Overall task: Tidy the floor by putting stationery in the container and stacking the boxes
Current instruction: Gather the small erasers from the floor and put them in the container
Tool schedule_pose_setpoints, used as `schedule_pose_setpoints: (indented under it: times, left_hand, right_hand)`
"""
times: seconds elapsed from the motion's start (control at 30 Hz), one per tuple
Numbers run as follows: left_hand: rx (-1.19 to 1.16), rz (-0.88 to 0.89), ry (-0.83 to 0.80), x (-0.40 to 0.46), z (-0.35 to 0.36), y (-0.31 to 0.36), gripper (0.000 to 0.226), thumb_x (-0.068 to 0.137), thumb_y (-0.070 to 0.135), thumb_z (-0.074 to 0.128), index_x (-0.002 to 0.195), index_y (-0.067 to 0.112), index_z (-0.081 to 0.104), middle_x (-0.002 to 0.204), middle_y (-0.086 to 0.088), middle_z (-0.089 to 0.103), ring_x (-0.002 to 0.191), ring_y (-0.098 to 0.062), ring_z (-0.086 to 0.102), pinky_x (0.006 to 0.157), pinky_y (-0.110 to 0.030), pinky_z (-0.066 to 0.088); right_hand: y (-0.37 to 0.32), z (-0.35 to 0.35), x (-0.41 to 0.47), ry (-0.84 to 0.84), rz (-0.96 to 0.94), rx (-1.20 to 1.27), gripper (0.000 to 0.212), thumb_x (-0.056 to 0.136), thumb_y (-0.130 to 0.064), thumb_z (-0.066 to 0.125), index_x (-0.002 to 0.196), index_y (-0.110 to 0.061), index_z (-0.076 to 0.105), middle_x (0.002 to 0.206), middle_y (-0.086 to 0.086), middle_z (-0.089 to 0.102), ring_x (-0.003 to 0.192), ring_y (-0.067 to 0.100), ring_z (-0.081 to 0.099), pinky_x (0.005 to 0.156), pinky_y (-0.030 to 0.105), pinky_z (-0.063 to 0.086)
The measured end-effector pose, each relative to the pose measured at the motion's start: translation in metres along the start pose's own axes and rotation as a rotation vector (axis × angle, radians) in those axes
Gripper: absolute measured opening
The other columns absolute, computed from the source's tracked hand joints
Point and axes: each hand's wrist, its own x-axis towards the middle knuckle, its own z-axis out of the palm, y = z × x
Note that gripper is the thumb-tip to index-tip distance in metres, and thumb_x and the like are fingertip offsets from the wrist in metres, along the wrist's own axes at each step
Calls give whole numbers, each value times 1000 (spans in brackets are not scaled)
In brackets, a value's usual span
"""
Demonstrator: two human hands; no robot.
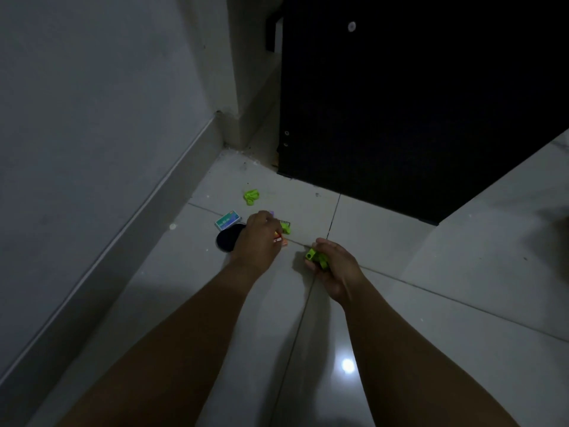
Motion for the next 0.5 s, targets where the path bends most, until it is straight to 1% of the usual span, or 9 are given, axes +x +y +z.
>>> schedule_pose_setpoints:
  times: [0.07,0.17,0.2,0.27,0.3,0.33,0.43,0.5]
  left_hand:
    - [-11,18,-27,5,5,-3,22,86,13,61,107,7,61,134,-9,46,125,-25,39,104,-35,37]
    - [82,61,-114,11,14,-5,29,92,15,49,118,5,55,136,-10,45,129,-24,39,111,-27,27]
    - [84,62,-130,11,17,-5,30,93,15,48,120,3,52,135,-11,46,128,-25,42,109,-28,30]
    - [62,46,-127,9,19,-5,29,91,14,52,118,5,50,127,-11,48,118,-28,48,94,-35,41]
    - [54,45,-117,9,19,-4,31,90,14,54,119,7,48,125,-11,48,114,-28,50,88,-38,44]
    - [60,50,-112,8,19,-4,35,89,14,56,123,10,45,126,-10,47,113,-28,50,85,-39,46]
    - [113,67,-137,12,24,-7,52,89,13,56,137,17,38,135,-8,41,116,-28,49,88,-40,49]
    - [140,89,-159,14,26,-10,51,88,10,55,136,17,41,134,-9,40,113,-29,50,89,-39,49]
  right_hand:
    - [1,-4,2,7,6,1,19,86,3,60,105,1,61,88,11,58,78,21,59,57,27,59]
    - [0,-11,7,12,23,-9,12,86,3,59,97,-3,62,91,12,58,81,21,59,52,25,58]
    - [-1,-13,8,17,29,-11,10,87,3,59,93,-4,62,93,12,58,81,22,59,51,25,57]
    - [-2,-16,11,30,39,-7,9,87,3,58,90,-5,61,94,13,58,82,23,60,49,24,56]
    - [-2,-18,13,36,43,-1,9,86,3,58,90,-6,61,94,13,58,81,24,60,48,24,55]
    - [-2,-18,14,37,42,4,9,86,3,59,89,-6,61,94,13,59,81,24,61,48,24,55]
    - [0,-18,18,34,39,0,9,86,3,60,89,-6,62,94,13,60,83,23,60,48,24,55]
    - [3,-16,21,22,35,-3,9,86,3,59,89,-5,61,97,13,61,83,22,61,50,24,55]
